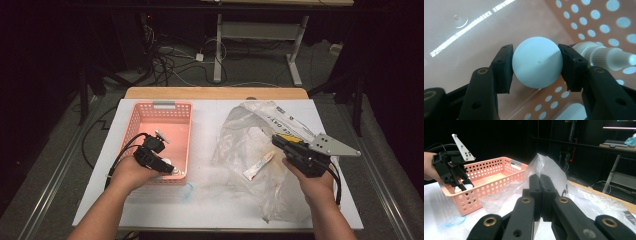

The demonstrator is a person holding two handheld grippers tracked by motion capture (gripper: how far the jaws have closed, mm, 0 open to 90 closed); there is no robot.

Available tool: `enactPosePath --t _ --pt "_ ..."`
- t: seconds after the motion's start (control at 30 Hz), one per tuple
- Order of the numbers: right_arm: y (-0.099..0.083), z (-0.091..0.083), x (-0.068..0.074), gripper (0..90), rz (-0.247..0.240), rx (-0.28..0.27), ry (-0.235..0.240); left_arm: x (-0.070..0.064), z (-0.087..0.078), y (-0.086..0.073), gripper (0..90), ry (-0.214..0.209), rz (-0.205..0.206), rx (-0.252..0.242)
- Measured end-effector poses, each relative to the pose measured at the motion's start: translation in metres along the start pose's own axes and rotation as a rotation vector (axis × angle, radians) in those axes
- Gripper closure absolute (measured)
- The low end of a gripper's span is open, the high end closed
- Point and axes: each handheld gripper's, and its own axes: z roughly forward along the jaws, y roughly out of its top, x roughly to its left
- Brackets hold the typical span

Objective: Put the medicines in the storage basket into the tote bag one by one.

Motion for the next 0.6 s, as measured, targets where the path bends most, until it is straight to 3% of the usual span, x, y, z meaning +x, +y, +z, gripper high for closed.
enactPosePath --t 0.47,0.6 --pt "0.002 -0.001 0.0 90.0 -0.009 -0.008 -0.003 -0.003 -0.006 -0.007 48.6 0.032 0.006 -0.071" --pt "0.002 -0.002 0.0 90.0 -0.006 -0.009 -0.005 -0.005 -0.013 -0.012 48.6 0.042 0.003 -0.13"
